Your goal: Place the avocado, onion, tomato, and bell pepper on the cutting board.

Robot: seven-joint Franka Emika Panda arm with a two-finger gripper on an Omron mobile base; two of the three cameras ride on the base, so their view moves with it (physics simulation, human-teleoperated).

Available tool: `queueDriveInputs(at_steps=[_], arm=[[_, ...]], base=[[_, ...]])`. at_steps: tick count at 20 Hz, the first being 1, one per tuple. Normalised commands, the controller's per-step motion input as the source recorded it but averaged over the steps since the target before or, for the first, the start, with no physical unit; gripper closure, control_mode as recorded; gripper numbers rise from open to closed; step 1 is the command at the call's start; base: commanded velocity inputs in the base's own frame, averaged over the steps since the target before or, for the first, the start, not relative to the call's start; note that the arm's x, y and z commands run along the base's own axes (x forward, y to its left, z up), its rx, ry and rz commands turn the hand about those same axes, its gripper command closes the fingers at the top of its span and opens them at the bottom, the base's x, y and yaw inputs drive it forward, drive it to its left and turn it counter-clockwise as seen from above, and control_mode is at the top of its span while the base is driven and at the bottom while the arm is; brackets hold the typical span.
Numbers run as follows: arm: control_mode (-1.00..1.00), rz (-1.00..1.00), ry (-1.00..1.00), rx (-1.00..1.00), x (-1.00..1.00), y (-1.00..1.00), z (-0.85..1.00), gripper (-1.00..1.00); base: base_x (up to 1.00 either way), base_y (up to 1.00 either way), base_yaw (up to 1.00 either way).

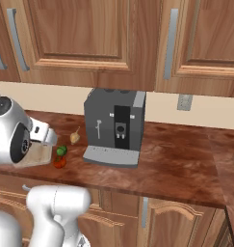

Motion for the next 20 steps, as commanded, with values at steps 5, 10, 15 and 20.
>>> queueDriveInputs(at_steps=[5, 10, 15, 20], arm=[[-1.0, -0.15, 0.12, 0.0, 0.0, -0.08, 0.0, -1.0], [-1.0, -0.01, 0.1, 0.0, 0.06, -0.03, -0.02, -1.0], [-1.0, 0.02, 0.08, 0.04, 0.07, 0.0, -0.14, -1.0], [-1.0, 0.06, 0.05, 0.01, 0.11, 0.0, -0.29, -1.0]], base=[[0.0, 0.0, 0.0], [0.0, 0.0, 0.0], [0.0, 0.0, 0.0], [0.0, 0.0, 0.0]])
